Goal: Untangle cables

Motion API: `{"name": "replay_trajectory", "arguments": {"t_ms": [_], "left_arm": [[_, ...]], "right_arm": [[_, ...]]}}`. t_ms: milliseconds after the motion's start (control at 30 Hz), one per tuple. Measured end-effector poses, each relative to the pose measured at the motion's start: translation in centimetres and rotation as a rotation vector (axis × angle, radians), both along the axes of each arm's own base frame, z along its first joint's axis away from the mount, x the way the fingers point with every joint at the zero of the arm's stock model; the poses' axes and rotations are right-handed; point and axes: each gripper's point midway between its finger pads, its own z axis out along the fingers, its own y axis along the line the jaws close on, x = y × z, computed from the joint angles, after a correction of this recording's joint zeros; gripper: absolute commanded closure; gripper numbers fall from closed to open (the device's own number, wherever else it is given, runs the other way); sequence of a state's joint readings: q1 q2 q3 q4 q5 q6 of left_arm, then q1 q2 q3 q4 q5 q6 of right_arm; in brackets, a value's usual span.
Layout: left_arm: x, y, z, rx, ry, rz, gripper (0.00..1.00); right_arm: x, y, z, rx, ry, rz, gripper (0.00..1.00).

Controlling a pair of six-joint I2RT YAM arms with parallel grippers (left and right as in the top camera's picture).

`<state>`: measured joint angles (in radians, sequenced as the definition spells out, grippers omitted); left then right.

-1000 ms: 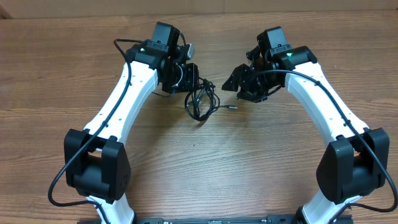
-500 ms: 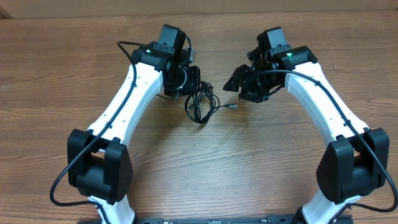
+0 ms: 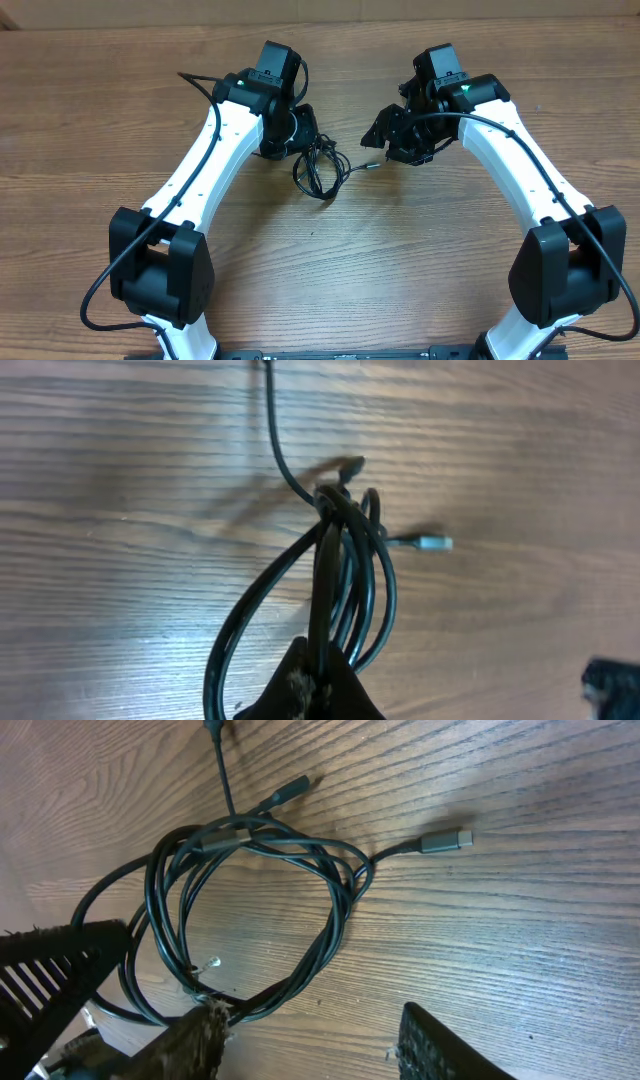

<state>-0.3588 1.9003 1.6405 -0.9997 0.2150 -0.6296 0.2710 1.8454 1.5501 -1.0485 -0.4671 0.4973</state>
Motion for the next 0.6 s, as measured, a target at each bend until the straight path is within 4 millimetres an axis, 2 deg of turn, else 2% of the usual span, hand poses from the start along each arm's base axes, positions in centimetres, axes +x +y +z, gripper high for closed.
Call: {"name": "replay_trajectory", "arguments": {"t_ms": [200, 433, 467, 600], "left_arm": [[0.06, 0.38, -0.35, 0.042, 0.015, 0.136, 0.96], [0.03, 0.44, -0.45, 0.048, 0.019, 0.169, 0.95], [0.02, 0.43, -0.45, 0.048, 0.019, 0.165, 0.91], [-0.02, 0.31, -0.43, 0.052, 0.009, 0.119, 0.63]], "right_arm": [[0.00, 0.00, 0.00, 0.000, 0.000, 0.000, 0.46], [0.00, -0.01, -0.01, -0.001, 0.000, 0.000, 0.46], [0.01, -0.02, 0.00, 0.000, 0.000, -0.001, 0.46], [0.15, -0.26, -0.14, -0.017, -0.006, -0.005, 0.46]]}}
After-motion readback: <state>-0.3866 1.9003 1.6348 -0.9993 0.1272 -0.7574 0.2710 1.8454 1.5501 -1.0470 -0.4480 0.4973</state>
